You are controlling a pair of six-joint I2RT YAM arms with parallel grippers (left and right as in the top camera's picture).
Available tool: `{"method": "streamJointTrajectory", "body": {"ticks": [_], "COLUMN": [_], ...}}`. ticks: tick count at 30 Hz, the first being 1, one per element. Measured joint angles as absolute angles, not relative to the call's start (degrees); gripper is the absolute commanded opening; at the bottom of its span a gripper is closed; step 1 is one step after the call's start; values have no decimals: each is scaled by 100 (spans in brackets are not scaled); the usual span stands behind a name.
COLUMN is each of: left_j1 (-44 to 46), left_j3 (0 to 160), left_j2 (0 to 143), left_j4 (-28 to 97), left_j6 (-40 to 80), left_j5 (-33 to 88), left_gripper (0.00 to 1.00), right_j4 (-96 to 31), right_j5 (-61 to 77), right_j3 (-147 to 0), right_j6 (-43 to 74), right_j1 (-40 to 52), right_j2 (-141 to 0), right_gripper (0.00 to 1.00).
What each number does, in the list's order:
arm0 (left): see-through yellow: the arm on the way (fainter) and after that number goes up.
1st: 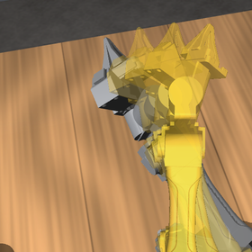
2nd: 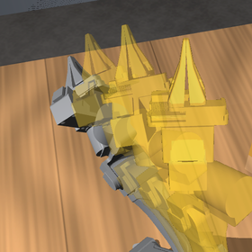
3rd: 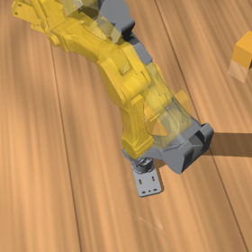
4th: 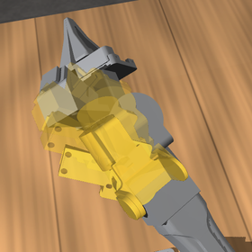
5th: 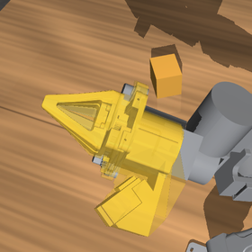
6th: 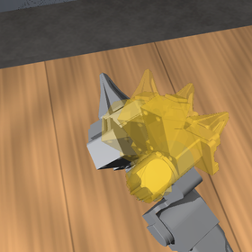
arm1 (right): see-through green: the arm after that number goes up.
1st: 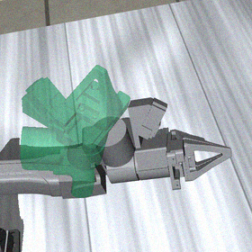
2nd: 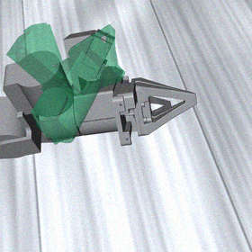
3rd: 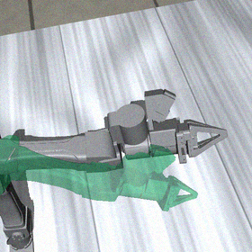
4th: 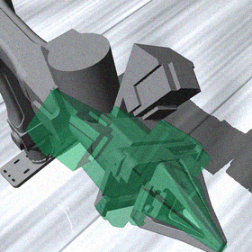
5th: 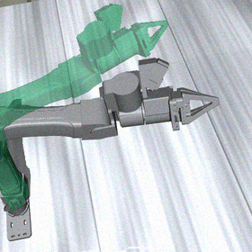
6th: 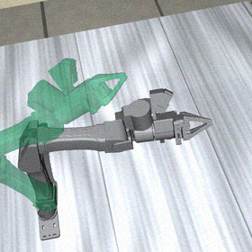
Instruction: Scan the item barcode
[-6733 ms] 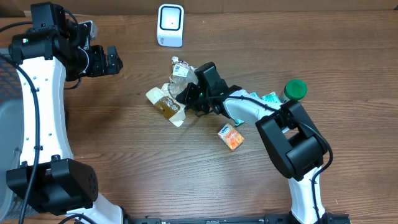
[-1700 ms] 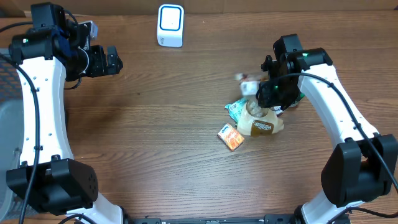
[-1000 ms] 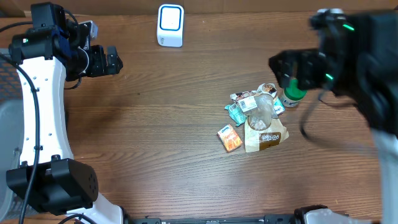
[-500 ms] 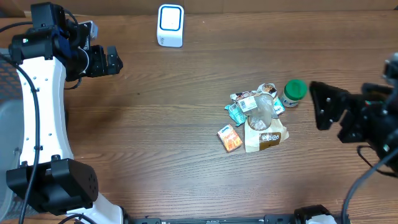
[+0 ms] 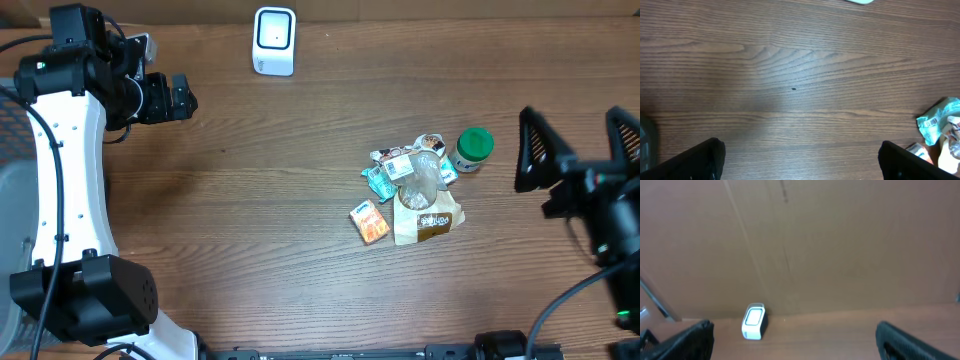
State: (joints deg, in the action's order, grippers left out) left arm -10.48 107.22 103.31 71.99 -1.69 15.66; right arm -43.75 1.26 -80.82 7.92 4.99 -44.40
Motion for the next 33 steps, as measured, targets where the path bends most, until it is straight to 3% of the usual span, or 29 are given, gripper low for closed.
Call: {"method": "streamJointTrajectory", "body": {"ticks": [7,13,26,33], "left_j1": [-1048,-1048,-1048,-1048], "left_j3": [10722,10722,10722,10722], "left_j2": [10331,10331,10331,10331], "left_j4": [7196,7201,7199,7196], "left_j6": [-169,-169,-169,-169], "left_j5": [1564,1564,1564,1564], "left_gripper": [100,100,100,100], "right_j4": [-1516,137,521,189], "right_j5": [727,928,967,991], "right_j3": [-4515,-2204,-515,-106], "right_j6": [740,742,742,746], "right_j1": [47,8,8,8], "right_j2": [-2665,-1603,-130,-75], "right_gripper": [100,100,100,100]}}
